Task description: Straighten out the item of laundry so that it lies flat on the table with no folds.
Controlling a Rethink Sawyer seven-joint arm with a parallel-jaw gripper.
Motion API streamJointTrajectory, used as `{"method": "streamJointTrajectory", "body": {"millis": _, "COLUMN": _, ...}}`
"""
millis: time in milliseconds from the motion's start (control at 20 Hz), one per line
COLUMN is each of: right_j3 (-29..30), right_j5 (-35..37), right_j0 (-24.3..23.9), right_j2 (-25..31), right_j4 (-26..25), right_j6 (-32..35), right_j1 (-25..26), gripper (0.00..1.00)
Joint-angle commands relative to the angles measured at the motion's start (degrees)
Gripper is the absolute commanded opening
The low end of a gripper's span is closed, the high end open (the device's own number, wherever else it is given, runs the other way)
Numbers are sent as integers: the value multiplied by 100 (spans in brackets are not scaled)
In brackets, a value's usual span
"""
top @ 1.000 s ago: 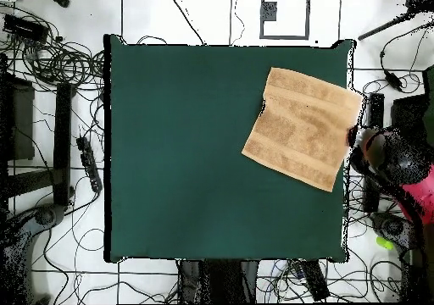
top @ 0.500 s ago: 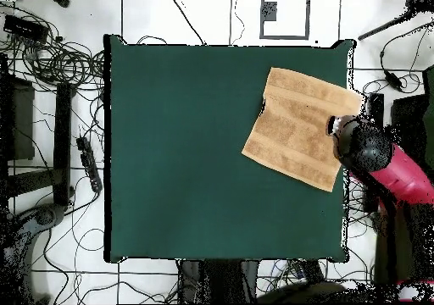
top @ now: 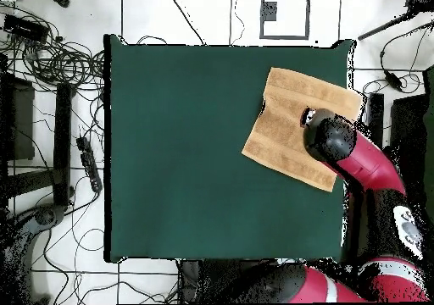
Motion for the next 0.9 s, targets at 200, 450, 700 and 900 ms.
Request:
{"method": "streamJointTrajectory", "body": {"millis": 200, "right_j3": 515, "right_j5": -361, "right_j0": 152, "right_j2": 217, "right_j4": 412, "right_j6": 1931, "right_j1": 525, "gripper": 100}}
{"method": "streamJointTrajectory", "body": {"millis": 450, "right_j3": 170, "right_j5": -293, "right_j0": 32, "right_j2": 407, "right_j4": 404, "right_j6": 1775, "right_j1": 949, "gripper": 100}}
{"method": "streamJointTrajectory", "body": {"millis": 700, "right_j3": -313, "right_j5": -241, "right_j0": 124, "right_j2": 438, "right_j4": 601, "right_j6": 1794, "right_j1": 1338, "gripper": 100}}
{"method": "streamJointTrajectory", "body": {"millis": 900, "right_j3": -785, "right_j5": 99, "right_j0": 184, "right_j2": 381, "right_j4": 779, "right_j6": 1776, "right_j1": 1638, "gripper": 100}}
